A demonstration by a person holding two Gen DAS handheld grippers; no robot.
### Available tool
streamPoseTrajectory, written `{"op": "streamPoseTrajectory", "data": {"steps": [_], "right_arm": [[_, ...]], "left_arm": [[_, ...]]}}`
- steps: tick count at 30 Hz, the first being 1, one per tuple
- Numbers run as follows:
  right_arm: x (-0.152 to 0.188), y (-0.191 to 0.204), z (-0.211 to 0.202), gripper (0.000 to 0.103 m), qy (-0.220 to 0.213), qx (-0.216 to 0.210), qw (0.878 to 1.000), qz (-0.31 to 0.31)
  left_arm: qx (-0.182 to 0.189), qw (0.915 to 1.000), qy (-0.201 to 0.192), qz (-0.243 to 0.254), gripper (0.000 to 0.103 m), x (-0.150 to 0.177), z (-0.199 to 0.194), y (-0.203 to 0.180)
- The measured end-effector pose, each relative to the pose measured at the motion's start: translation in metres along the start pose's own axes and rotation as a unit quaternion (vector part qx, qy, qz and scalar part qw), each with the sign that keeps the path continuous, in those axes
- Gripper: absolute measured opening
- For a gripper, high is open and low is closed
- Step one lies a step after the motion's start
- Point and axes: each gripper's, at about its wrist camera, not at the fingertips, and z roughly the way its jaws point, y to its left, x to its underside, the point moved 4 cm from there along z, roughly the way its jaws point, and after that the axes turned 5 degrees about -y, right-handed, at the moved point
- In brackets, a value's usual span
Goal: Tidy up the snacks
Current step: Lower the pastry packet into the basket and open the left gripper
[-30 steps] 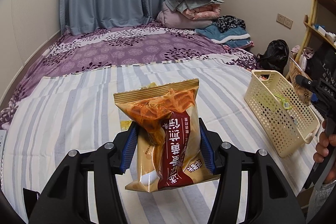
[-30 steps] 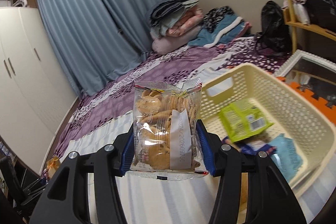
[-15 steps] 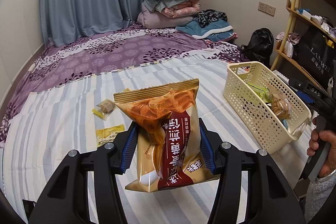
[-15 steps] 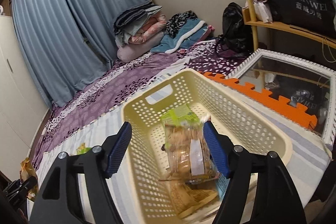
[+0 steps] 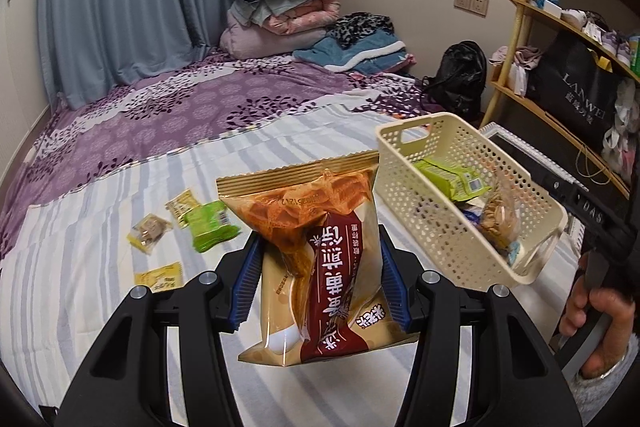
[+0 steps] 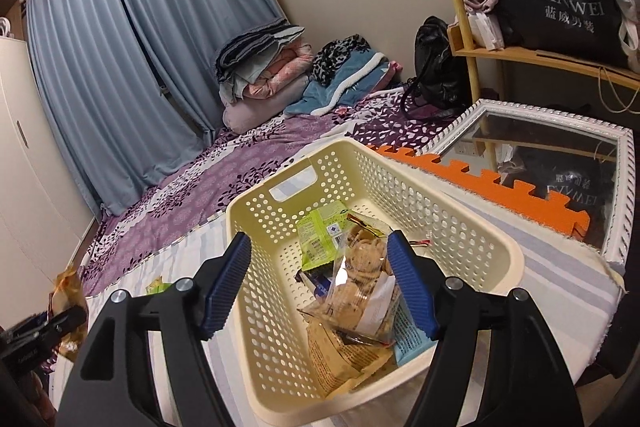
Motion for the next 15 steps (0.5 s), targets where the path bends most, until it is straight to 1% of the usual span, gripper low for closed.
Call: {"op": "streamPoseTrajectory", "data": {"steps": [3, 15], "right_arm": [[0.000, -0.005, -0.007, 0.070, -0.006, 0.007, 1.000, -0.001], [0.002, -0.033, -0.017, 0.070, -0.005, 0.021, 1.000, 0.014]], "left_arm": [[0.017, 0.9998, -0.003, 0.009, 0.055, -0.009, 0.006, -0.019], [0.078, 0.9964, -0.002, 0.035, 0.055, -0.036, 0.036, -0.086]]}}
